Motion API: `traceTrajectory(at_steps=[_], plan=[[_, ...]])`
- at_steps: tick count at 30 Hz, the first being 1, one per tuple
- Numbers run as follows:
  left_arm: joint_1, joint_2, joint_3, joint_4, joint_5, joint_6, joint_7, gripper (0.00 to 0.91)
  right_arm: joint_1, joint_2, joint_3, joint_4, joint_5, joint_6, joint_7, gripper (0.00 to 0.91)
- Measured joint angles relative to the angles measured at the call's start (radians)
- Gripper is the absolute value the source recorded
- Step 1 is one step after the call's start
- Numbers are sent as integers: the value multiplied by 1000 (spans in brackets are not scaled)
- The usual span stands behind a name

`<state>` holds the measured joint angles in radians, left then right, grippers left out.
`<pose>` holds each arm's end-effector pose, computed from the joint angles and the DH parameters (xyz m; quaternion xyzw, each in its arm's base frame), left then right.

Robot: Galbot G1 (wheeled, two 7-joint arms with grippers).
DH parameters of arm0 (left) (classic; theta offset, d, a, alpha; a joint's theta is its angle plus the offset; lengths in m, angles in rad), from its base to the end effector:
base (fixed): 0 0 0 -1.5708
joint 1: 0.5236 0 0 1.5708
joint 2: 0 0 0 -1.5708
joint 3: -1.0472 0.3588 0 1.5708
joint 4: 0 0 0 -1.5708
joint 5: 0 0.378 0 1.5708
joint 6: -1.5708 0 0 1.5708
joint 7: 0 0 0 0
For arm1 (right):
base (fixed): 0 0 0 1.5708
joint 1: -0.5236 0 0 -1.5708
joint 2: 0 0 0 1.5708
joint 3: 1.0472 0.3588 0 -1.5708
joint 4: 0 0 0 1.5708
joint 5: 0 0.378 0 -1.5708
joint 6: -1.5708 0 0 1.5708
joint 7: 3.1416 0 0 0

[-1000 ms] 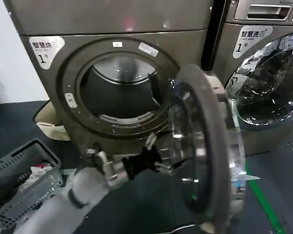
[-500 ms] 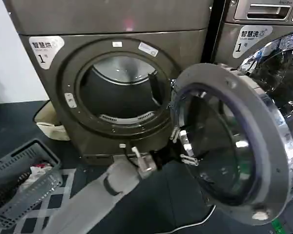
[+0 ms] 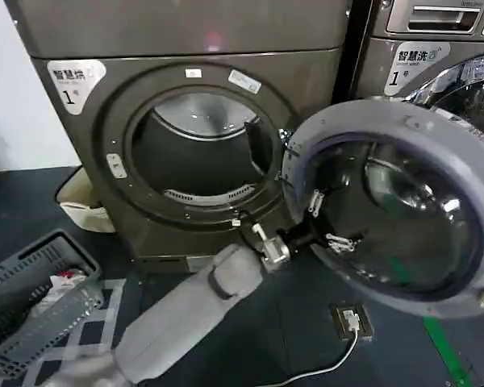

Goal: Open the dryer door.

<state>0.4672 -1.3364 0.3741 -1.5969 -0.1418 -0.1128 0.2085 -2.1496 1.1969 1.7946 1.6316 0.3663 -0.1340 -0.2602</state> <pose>0.4206 -0.2063 -0.2122 0.4968 0.8231 0.1585 0.2249 -0.1112 -0.4582 -0.1811 -0.3650 -0.8476 0.2344 0.3057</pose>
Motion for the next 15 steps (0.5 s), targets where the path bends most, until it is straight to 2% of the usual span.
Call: traceTrajectory(at_steps=[8,15], plan=[[-64,-78,4,108,11,-4,-14,907,-4,31,30,4,-58,-77,66,907],[-112,-142,9,195,40,-14,-24,907,-7,60,35,7,-67,-85,68,907]])
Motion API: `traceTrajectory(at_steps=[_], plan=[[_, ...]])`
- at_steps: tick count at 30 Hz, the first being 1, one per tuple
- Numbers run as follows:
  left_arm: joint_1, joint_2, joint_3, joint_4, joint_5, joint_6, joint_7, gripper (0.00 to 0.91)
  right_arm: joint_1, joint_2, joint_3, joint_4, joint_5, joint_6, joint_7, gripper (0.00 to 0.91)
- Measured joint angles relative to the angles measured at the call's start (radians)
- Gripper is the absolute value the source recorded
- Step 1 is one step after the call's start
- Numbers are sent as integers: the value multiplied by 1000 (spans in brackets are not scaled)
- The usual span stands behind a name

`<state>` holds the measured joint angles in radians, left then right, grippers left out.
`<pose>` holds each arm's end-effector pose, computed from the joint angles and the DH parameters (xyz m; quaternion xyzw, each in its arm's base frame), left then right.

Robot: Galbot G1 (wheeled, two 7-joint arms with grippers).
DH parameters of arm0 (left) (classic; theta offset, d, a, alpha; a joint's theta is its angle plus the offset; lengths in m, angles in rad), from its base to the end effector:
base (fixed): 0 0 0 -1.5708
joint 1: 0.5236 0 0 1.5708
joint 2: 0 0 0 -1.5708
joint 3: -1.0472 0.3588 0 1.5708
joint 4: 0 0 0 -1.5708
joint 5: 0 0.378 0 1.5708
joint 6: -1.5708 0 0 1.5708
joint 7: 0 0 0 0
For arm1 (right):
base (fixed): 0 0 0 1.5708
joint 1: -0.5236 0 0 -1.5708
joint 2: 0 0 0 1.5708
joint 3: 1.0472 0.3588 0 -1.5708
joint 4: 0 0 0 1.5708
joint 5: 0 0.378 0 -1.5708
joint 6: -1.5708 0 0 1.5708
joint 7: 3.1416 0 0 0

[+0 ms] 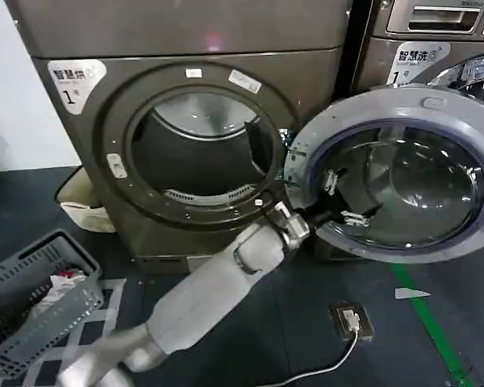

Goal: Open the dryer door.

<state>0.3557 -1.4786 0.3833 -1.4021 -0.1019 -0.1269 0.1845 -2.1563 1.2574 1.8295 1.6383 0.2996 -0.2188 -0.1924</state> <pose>0.4622 -0.2534 -0.1983 0.4795 0.8281 0.1725 0.2336 -0.1394 -0.4490 -0.1797 -0.4293 -0.7986 0.2368 0.3490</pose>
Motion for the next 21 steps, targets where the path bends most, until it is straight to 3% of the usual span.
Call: traceTrajectory(at_steps=[7,21], plan=[[-13,-18,5,38,5,-3,-6,907,2,8,-1,0,-2,-1,0,907],[19,29,23,-18,-8,15,-3,907,12,4,-27,-4,-6,-3,-8,907]])
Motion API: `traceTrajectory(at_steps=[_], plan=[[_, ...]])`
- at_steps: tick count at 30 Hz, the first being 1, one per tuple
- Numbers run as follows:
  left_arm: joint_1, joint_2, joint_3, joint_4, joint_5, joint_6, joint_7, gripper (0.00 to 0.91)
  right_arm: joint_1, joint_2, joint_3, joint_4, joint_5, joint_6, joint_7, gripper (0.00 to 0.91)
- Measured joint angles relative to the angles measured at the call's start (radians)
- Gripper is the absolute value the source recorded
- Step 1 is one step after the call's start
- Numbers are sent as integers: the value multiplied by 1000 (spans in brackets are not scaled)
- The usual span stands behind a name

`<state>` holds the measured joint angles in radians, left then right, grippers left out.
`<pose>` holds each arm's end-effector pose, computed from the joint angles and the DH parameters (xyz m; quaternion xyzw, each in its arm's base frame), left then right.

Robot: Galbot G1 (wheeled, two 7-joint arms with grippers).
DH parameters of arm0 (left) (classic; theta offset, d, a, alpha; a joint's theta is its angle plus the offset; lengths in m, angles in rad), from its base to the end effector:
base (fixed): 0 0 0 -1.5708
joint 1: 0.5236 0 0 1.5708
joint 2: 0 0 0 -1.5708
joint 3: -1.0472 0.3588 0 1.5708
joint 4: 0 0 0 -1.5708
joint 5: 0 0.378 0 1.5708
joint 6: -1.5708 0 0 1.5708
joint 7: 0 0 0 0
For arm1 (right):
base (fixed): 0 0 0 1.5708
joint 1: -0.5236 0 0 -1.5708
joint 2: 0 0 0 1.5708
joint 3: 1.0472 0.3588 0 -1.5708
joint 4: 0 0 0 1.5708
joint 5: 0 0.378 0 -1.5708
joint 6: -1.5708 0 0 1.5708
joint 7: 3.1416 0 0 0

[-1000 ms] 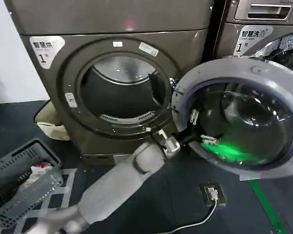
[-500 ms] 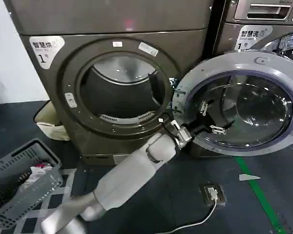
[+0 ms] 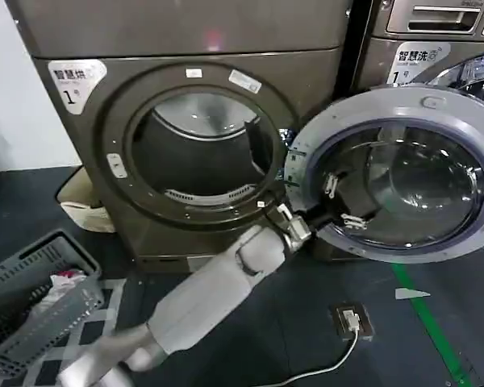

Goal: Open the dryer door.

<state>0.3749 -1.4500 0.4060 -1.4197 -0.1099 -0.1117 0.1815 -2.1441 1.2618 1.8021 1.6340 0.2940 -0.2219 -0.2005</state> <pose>0.4544 -0.2472 -0.2119 0.4856 0.8282 0.1781 0.2157 -0.1365 -0.4460 -0.1922 -0.4201 -0.8032 0.2260 0.3567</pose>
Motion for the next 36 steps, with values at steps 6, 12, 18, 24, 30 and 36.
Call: traceTrajectory(at_steps=[6,12,18,24,30,36], plan=[[24,31,5,-42,-7,11,0,907,1,5,-7,6,6,-34,10,907],[67,94,9,-125,-32,35,0,907,1,13,-11,30,29,-101,16,907],[112,180,7,-226,-71,67,-1,907,1,23,-18,37,35,-132,55,907],[169,350,-28,-367,-152,107,5,907,7,36,-28,34,37,-132,46,907],[254,578,-115,-516,-225,130,17,907,5,44,-35,41,38,-124,38,907],[416,792,-285,-580,-324,172,1,907,0,56,-33,27,39,-121,38,907]])
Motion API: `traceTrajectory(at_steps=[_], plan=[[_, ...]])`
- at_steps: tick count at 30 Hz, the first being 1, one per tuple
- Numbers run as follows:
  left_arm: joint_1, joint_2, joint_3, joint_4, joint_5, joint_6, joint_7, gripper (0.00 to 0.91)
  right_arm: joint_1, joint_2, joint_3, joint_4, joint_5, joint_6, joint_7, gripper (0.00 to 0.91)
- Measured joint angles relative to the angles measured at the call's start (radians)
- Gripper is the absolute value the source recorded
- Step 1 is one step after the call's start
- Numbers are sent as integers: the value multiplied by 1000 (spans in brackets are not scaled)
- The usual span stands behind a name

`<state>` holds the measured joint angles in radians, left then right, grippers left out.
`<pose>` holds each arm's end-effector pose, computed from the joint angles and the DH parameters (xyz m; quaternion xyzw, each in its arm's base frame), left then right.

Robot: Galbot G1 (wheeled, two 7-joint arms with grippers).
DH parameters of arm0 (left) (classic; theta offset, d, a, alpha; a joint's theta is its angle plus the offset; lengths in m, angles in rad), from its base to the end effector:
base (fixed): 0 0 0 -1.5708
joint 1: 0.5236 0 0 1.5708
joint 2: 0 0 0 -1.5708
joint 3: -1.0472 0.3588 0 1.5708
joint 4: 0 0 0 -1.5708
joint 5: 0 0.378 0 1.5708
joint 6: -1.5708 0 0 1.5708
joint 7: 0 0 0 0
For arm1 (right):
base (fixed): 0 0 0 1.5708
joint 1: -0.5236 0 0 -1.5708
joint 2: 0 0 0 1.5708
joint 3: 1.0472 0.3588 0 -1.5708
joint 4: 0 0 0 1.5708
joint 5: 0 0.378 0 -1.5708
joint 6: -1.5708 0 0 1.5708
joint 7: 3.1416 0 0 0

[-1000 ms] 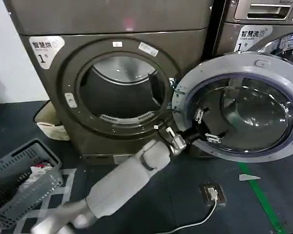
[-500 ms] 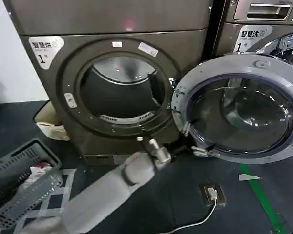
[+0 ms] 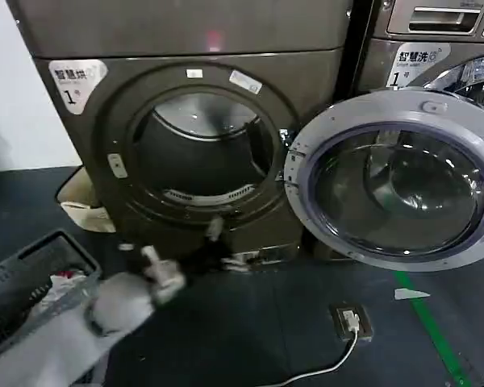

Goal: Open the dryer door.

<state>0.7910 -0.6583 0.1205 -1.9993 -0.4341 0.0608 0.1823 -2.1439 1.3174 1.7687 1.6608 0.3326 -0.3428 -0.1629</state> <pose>0.3386 0.0333 -0.2077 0.4205 0.8809 0.2144 0.0350 -0.1452 -0.4267 -0.2099 -0.4486 -0.7836 0.1641 0.3971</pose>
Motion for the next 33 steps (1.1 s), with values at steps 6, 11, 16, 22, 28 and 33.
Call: traceTrajectory(at_steps=[6,11,16,22,28,33], plan=[[175,164,-187,26,-138,105,-50,907,17,14,-25,-15,2,14,-2,907],[217,254,-261,88,-278,280,-73,907,29,22,-39,-35,5,33,-14,907],[231,294,-307,195,-386,435,-81,907,32,21,-40,-51,26,45,-22,907],[273,290,-400,335,-509,588,-107,907,41,26,-39,-63,35,63,-33,907],[312,307,-501,388,-654,677,-157,907,45,42,-43,-63,67,80,-40,907],[332,339,-541,416,-702,676,-196,907,51,52,-38,-79,85,126,-53,907]])
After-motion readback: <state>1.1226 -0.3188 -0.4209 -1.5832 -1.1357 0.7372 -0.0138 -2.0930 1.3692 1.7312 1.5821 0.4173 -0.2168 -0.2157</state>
